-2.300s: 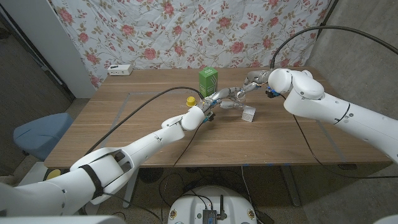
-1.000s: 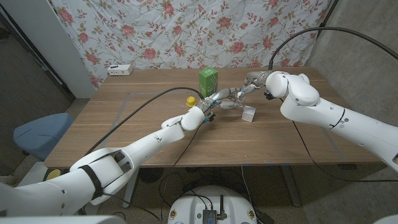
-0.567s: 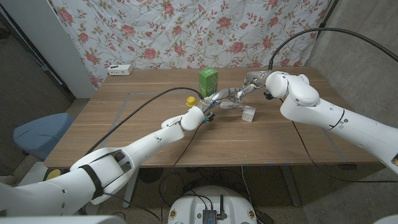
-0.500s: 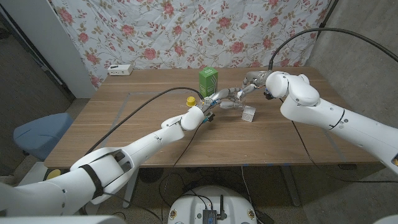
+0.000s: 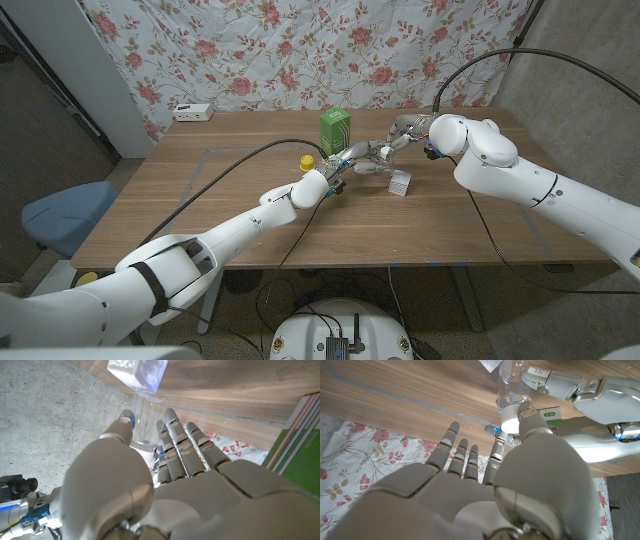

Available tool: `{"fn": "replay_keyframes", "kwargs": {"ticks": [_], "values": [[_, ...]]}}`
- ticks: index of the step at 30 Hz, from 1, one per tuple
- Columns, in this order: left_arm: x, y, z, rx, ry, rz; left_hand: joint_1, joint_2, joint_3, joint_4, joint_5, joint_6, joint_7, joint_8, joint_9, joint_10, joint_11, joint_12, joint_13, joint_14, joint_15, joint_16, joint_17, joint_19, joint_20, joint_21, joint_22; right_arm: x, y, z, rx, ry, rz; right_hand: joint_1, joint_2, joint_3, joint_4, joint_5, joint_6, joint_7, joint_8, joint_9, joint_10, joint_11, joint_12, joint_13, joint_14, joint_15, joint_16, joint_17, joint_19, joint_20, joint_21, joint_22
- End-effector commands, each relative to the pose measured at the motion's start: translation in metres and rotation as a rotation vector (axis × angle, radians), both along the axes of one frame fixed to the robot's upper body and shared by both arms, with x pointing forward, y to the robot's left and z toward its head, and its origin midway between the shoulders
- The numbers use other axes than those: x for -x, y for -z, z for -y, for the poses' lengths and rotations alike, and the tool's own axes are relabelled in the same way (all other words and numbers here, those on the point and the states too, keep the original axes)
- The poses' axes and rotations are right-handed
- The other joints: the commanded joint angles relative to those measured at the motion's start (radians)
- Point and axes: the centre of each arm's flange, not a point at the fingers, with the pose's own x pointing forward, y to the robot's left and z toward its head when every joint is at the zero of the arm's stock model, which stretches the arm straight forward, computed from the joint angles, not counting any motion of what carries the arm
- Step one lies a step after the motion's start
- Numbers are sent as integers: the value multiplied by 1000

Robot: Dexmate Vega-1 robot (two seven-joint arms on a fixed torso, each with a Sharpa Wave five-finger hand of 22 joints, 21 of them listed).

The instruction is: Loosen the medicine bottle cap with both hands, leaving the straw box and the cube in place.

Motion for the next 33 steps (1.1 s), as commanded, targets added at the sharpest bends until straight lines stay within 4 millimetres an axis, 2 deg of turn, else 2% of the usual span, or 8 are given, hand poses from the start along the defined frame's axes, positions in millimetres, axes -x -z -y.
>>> {"fn": "replay_keyframes", "kwargs": {"ticks": [1,13,19,33], "values": [[-1,-1,0,0,0,-2,0,8,8,1,3,1,-6,0,3,67,-56,7,5,10,-70,2,3,-3,-21,1,3,0,-1,2,-29,-23,-7,21,10,16,1,9,-3,-4,2,3,2,-12,-4,4,1,-6,1,4,0,-12,-3,2],[-3,0,0,0,-2,-7,-3,8,9,1,3,-1,-4,-1,3,70,-57,7,5,10,-70,2,3,-3,-22,1,3,-2,-4,7,-55,-28,-26,72,36,39,0,16,-15,-16,0,-1,-1,-21,-7,4,-4,-14,-1,5,-3,-20,-5,2],[-4,-1,0,0,-3,-9,-3,9,10,0,3,-2,-3,-1,3,71,-56,8,5,11,-71,3,3,-3,-21,1,3,-5,-4,9,-72,-38,-41,111,69,61,2,26,-22,-25,-2,-4,-5,-33,-10,5,-9,-22,-2,8,-12,-31,-7,3],[-5,-1,-1,1,-5,-11,-5,10,12,-1,3,-2,-5,0,3,73,-56,8,5,13,-71,3,4,-3,-22,1,3,-8,-6,11,-104,-78,-71,137,85,67,6,37,-70,-29,-26,-12,-17,-36,-13,5,-13,-21,-2,8,-19,-35,-7,3]]}}
